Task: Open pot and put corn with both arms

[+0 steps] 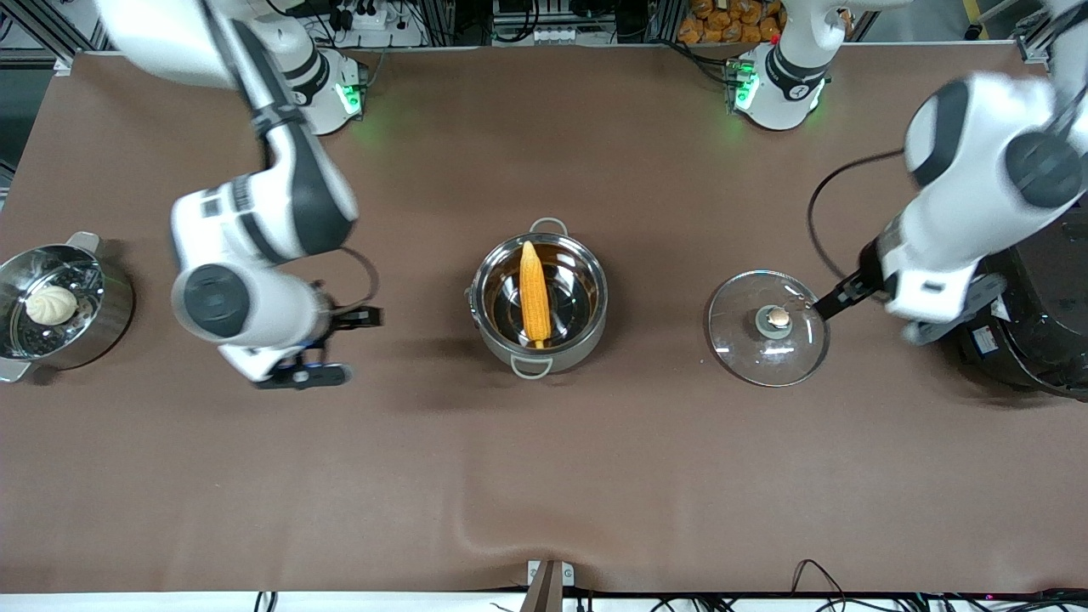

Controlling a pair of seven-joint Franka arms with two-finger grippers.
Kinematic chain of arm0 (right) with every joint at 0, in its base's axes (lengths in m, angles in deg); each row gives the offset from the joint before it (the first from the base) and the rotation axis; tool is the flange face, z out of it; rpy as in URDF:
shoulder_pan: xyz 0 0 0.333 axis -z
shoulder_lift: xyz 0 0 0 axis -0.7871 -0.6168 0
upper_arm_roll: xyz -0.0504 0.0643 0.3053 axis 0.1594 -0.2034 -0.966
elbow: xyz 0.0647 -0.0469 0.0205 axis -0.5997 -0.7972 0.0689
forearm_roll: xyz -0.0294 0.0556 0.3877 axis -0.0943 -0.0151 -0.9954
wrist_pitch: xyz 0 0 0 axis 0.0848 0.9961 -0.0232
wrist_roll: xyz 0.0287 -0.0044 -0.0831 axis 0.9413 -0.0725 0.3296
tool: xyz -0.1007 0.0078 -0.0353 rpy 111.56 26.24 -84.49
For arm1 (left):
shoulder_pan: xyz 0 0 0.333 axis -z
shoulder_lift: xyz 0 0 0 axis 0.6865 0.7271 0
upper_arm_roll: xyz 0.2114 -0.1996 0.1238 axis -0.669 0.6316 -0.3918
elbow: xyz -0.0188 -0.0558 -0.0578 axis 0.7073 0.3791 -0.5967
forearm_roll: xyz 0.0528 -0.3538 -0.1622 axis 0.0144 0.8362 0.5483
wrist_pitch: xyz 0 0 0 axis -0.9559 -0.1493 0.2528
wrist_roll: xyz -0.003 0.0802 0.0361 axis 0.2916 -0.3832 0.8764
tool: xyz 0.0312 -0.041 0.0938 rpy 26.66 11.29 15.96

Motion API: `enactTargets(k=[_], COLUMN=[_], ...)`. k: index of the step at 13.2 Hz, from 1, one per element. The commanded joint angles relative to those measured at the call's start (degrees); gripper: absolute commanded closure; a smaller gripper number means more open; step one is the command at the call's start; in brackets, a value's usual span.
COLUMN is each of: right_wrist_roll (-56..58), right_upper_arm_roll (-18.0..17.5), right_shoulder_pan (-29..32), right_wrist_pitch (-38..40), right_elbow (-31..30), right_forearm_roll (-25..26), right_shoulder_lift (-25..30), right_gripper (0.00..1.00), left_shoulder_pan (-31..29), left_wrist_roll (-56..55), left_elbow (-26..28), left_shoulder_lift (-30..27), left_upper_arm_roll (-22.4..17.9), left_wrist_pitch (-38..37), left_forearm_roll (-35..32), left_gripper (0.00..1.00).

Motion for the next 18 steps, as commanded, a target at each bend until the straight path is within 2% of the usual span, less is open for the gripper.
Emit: enactTargets(k=[1,3,4,6,8,12,16,18], right_wrist_roll=[3.26,10.89,11.97,11.98,12.68,21.99,20.26,19.63], right_upper_arm_roll=[-1.24,-1.24,-1.24,-1.15,-0.19,-0.1,-0.19,-0.1], right_shoulder_pan=[5.25,8.85,9.92,10.45,11.33,16.25,17.31,17.31], right_wrist_pitch=[-9.08,-17.61,-19.48,-18.97,-17.04,-9.86,-1.67,4.03], right_elbow=[-15.18,-26.09,-28.92,-30.44,-27.92,-23.25,-21.4,-16.85], right_forearm_roll=[0.26,0.26,0.26,0.26,1.48,2.02,2.02,1.93], right_shoulder_lift=[8.82,14.36,16.12,19.46,22.11,25.8,32.65,33.37], right_gripper=[0.0,0.0,0.0,0.0,0.0,0.0,0.0,0.0], left_shoulder_pan=[0.0,0.0,-0.09,-0.26,-0.7,-4.3,-7.91,-7.38], left_wrist_roll=[3.34,8.44,9.86,14.15,17.76,26.73,33.07,33.16], left_elbow=[-4.98,-6.82,-8.06,-11.21,-11.85,-11.85,-10.97,-10.97], left_shoulder_lift=[-1.31,-3.07,-3.77,-3.87,-4.91,-6.15,-4.49,-4.39], left_upper_arm_roll=[1.34,2.31,2.32,2.32,1.79,1.44,1.44,1.35], left_wrist_pitch=[-4.77,-5.21,-7.22,-10.56,-12.59,-12.68,-12.07,-12.16], left_forearm_roll=[-5.39,-7.34,-7.34,-7.26,-7.26,-5.77,-2.69,-2.69], left_gripper=[0.0,0.0,0.0,0.0,0.0,0.0,0.0,0.0])
